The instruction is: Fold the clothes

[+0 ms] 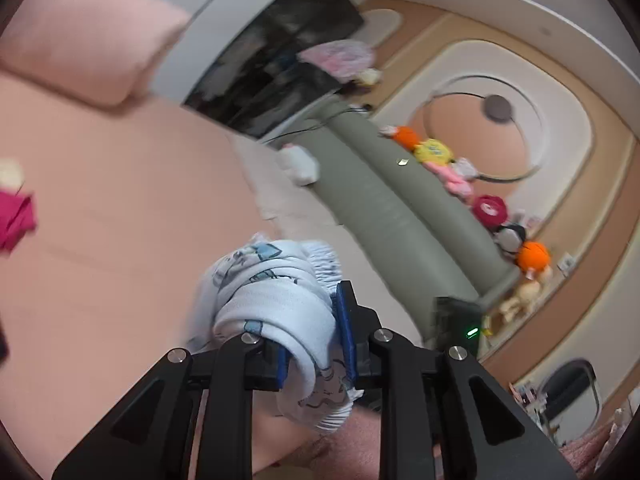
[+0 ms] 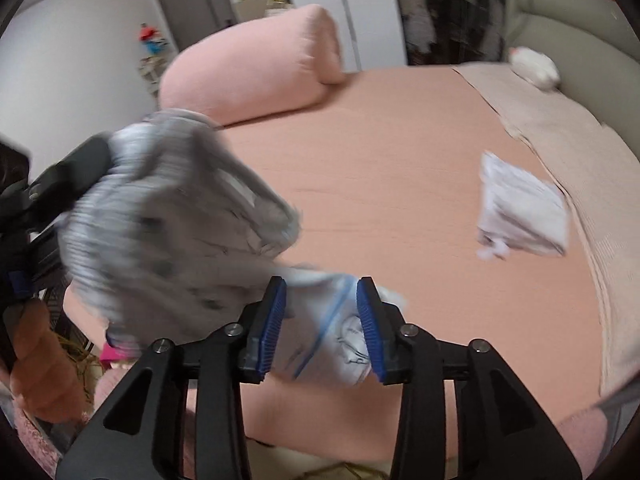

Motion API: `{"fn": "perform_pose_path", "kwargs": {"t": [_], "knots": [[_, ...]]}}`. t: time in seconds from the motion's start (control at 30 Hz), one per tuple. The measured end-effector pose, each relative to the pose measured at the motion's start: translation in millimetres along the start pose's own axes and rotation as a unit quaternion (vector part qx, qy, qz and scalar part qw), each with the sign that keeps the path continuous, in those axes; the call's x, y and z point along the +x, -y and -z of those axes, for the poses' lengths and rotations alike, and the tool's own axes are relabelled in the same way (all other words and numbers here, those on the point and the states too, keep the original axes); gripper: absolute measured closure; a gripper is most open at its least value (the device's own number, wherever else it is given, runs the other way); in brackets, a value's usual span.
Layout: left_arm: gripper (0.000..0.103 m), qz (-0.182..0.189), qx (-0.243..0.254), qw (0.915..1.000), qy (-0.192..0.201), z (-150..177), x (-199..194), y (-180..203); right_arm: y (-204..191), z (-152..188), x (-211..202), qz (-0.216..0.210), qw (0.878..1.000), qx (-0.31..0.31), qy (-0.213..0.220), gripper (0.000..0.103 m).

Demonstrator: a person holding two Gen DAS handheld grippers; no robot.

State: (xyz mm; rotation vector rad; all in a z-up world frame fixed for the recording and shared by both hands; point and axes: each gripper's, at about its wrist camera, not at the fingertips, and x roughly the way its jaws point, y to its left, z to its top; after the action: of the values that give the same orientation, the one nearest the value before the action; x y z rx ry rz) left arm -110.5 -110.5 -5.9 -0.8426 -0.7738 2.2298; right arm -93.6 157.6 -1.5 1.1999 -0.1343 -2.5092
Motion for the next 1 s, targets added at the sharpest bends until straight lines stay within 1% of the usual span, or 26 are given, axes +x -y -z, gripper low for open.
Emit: {"fn": "perform_pose_path", "kwargs": {"t": [0.03,0.07,0.1,0.17,0.2,0.23,0.3,0.33,0.37,0.4,0.43,0.5,0.57,0.6,0.63,0.67,0.77,0.83,0.87,0.9,0.93,0.97,1.0], "knots": [[0.082,-0.015,-0.019,0.9996,-0.01,9,8,-12,11,5,0,0.003,1.0,0.007,-0.006,0.062],[0.082,-0.039,-0.049,0.9975,-0.034,21,20,-31,21,12,4,0.007,1.0,0.014,-0.018,0.061],[0.081,-0.067,-0.076,0.993,-0.061,36,31,-50,29,18,12,0.008,0.999,0.021,-0.036,0.061],[0.081,-0.127,-0.11,0.9791,-0.115,72,46,-78,43,30,29,0.01,0.996,0.035,-0.076,0.061],[0.077,-0.153,-0.121,0.9712,-0.137,90,51,-88,45,38,38,0.002,0.995,0.036,-0.093,0.061],[0.074,-0.178,-0.131,0.9621,-0.16,108,57,-98,47,46,46,-0.009,0.993,0.037,-0.109,0.061],[0.067,-0.225,-0.138,0.9447,-0.195,136,64,-107,49,63,62,-0.03,0.989,0.038,-0.141,0.061],[0.067,-0.244,-0.137,0.9378,-0.205,146,64,-109,44,70,72,-0.038,0.986,0.033,-0.158,0.061],[0.063,-0.258,-0.136,0.934,-0.206,151,59,-111,39,78,82,-0.045,0.983,0.028,-0.175,0.061],[0.055,-0.269,-0.139,0.9308,-0.205,155,53,-114,33,84,90,-0.055,0.98,0.021,-0.188,0.061],[0.053,-0.276,-0.148,0.9289,-0.198,155,45,-118,27,91,99,-0.068,0.977,0.015,-0.203,0.061],[0.053,-0.301,-0.157,0.924,-0.176,149,27,-123,16,104,116,-0.095,0.969,0.006,-0.228,0.056],[0.053,-0.337,-0.152,0.9169,-0.152,140,12,-124,6,120,128,-0.103,0.964,-0.003,-0.244,0.05],[0.053,-0.352,-0.147,0.9136,-0.139,135,6,-122,1,128,135,-0.106,0.962,-0.008,-0.251,0.05],[0.053,-0.359,-0.143,0.9134,-0.129,131,2,-121,-2,135,138,-0.1,0.962,-0.013,-0.255,0.05],[0.053,-0.354,-0.138,0.9166,-0.124,128,0,-120,-3,139,142,-0.089,0.963,-0.015,-0.252,0.05],[0.053,-0.317,-0.102,0.9357,-0.115,123,6,-103,-7,146,150,-0.057,0.969,-0.026,-0.238,0.05],[0.05,-0.291,-0.077,0.9456,-0.124,123,15,-96,-11,144,148,-0.041,0.974,-0.041,-0.22,0.052],[0.046,-0.277,-0.065,0.949,-0.135,125,21,-96,-13,144,148,-0.026,0.976,-0.054,-0.21,0.056],[0.046,-0.271,-0.06,0.9498,-0.145,128,26,-100,-15,144,148,-0.01,0.977,-0.068,-0.2,0.063],[0.046,-0.276,-0.066,0.9481,-0.144,129,27,-102,-16,143,150,0.006,0.978,-0.08,-0.194,0.066],[0.052,-0.281,-0.072,0.9464,-0.143,130,28,-105,-17,144,152,0.018,0.978,-0.089,-0.186,0.071],[0.068,-0.285,-0.079,0.9446,-0.142,130,30,-107,-18,143,153,0.028,0.979,-0.098,-0.178,0.075]]}}
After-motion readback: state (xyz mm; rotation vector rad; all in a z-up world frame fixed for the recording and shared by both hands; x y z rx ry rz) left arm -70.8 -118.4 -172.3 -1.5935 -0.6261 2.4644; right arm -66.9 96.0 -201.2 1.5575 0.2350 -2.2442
